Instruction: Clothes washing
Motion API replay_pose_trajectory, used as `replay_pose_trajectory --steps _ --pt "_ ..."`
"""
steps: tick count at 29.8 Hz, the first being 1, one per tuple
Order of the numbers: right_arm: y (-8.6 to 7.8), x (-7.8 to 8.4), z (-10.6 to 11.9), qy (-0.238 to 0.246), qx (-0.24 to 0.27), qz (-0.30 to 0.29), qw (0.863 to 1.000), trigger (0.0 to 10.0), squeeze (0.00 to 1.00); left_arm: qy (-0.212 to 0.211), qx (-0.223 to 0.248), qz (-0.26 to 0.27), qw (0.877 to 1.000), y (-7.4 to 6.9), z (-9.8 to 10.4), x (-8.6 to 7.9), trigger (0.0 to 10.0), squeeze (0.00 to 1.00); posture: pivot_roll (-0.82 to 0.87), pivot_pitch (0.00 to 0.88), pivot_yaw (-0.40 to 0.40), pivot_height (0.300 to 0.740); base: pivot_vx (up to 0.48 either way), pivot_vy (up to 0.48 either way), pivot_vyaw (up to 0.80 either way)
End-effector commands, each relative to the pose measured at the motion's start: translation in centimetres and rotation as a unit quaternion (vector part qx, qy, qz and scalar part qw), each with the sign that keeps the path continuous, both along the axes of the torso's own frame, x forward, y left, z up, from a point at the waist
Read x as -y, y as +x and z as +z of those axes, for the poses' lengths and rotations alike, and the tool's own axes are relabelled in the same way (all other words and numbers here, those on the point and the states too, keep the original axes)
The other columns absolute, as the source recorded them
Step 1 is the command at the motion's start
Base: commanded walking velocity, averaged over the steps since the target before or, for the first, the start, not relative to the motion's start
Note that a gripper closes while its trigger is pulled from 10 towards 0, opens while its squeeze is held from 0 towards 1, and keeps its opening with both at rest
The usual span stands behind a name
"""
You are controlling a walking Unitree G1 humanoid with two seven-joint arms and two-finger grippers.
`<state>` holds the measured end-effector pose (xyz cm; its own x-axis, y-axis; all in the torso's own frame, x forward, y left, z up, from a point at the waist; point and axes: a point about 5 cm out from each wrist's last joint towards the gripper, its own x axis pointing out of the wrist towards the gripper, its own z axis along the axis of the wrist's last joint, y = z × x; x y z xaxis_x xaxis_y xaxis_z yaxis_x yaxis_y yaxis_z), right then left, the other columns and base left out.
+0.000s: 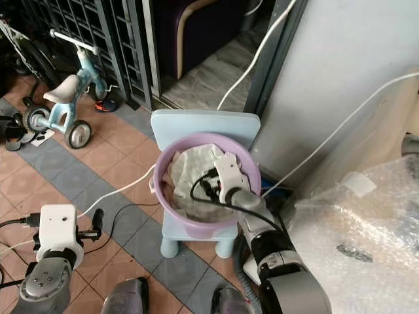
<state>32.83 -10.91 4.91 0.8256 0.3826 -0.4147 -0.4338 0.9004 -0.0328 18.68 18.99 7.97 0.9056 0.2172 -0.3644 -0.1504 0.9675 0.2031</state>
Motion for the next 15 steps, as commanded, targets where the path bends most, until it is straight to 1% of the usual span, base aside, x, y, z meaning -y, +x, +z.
replay_pose_trajectory --steps 1,4,5,7,10,12,13,14,15 --pt "-0.2 0.4 -0.3 -0.006 -0.002 0.0 1.0 10.0 0.0 0.004 0.002 -0.008 1.0 0.4 0.6 0.1 10.0 0.0 0.15 0.23 -0.039 0.74 0.0 0.0 0.0" --pt "-0.3 0.5 -0.6 -0.013 -0.006 -0.001 1.0 10.0 0.0 0.002 -0.004 -0.006 1.0 0.7 0.6 0.2 10.0 0.0 0.15 0.243 -0.038 0.74 0.0 0.0 0.0" --pt "-0.4 0.6 -0.8 -0.01 -0.011 -0.01 1.0 10.0 0.0 0.001 -0.001 -0.01 1.0 0.8 0.7 0.3 10.0 0.0 0.15 0.243 -0.038 0.74 0.0 0.296 0.0" --pt "-0.5 0.8 -1.1 -0.009 -0.017 -0.024 1.0 10.0 0.0 -0.005 -0.004 -0.015 1.0 1.0 0.5 0.5 10.0 0.0 0.13 0.23 -0.038 0.74 0.0 0.48 0.0" --pt "-0.5 0.9 -1.1 -0.008 -0.015 -0.026 1.0 10.0 0.0 -0.009 -0.002 -0.017 1.0 1.2 0.3 0.7 10.0 0.0 0.12 0.213 -0.039 0.74 0.0 0.48 0.0" --pt "-0.7 1.1 -1.1 -0.006 -0.011 -0.031 0.999 10.0 0.0 -0.019 -0.002 -0.025 1.0 1.9 0.1 1.4 10.0 0.0 0.1 0.183 -0.042 0.74 0.0 0.48 -0.66" --pt "-0.9 1.2 -1.0 -0.003 -0.007 -0.032 0.999 10.0 0.0 -0.022 0.0 -0.029 0.999 2.2 0.1 1.7 10.0 0.0 0.1 0.183 -0.042 0.74 0.0 0.48 -0.79" --pt "-0.9 1.2 -1.0 -0.003 -0.007 -0.032 0.999 10.0 0.0 -0.022 0.0 -0.029 0.999 2.2 0.1 1.7 10.0 0.0 0.1 0.183 -0.042 0.74 0.0 0.48 -0.79" --pt "-0.9 1.4 -1.0 -0.006 -0.006 -0.036 0.999 10.0 0.0 -0.024 0.0 -0.03 0.999 2.6 0.0 1.9 10.0 0.0 0.09 0.158 -0.045 0.74 0.0 0.48 -0.77"
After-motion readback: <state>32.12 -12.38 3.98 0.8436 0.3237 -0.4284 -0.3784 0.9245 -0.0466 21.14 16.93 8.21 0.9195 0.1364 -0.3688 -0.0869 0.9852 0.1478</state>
